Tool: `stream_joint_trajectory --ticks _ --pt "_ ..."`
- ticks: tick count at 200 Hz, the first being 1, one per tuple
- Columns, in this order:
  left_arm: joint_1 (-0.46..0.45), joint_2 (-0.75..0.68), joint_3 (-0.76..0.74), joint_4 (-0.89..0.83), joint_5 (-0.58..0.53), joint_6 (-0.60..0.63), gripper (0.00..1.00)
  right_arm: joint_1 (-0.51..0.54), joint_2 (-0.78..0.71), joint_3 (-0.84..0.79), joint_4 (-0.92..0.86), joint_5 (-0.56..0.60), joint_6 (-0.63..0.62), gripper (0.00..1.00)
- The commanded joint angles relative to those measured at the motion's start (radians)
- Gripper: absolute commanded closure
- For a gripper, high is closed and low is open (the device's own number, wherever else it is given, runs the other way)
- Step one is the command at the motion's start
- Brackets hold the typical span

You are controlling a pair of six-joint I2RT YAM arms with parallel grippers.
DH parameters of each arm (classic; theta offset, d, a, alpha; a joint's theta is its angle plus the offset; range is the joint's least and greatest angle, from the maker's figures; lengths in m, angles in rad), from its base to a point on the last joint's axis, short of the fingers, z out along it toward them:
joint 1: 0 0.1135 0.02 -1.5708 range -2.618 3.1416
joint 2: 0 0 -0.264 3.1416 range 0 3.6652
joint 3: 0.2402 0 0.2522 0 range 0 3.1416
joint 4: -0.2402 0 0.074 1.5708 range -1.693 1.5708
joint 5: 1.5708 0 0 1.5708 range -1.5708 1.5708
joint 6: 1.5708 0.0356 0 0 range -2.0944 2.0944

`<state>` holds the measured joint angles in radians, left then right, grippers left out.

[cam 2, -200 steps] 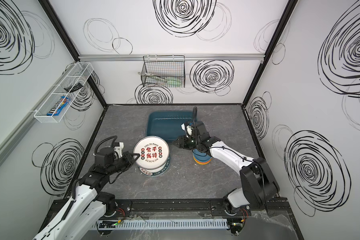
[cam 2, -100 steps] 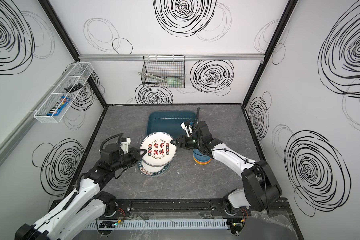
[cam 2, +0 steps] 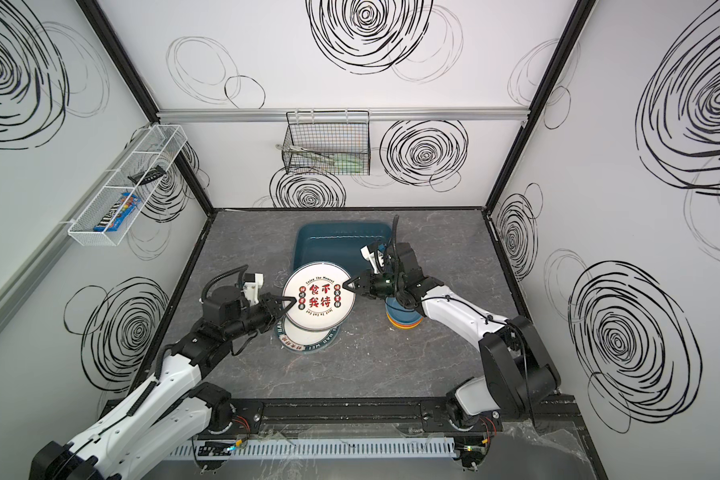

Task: Place the mixed dishes into the plastic bin
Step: 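Lift the top plate off the stack with the right gripper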

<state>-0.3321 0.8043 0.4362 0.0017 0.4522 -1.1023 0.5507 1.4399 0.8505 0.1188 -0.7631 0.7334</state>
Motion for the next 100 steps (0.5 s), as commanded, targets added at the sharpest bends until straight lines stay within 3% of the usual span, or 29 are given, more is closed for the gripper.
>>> stream_joint_trajectory --ticks 1,27,47,100 --pt "-0.001 -0.005 0.048 0.101 0.015 -0.013 0.89 0.004 0.014 0.017 0.01 -0.019 -0.005 0.84" --pt "0.003 -0.005 0.049 0.095 0.016 -0.01 0.83 0.003 0.024 0.03 -0.006 -0.001 -0.011 0.93" --pt "0.017 -0.012 0.047 0.071 0.008 -0.002 0.67 -0.002 0.034 0.051 -0.018 0.011 -0.017 0.99" --pt "0.094 -0.079 0.014 -0.004 -0.001 0.027 0.39 -0.042 0.078 0.112 -0.028 0.029 -0.015 1.0"
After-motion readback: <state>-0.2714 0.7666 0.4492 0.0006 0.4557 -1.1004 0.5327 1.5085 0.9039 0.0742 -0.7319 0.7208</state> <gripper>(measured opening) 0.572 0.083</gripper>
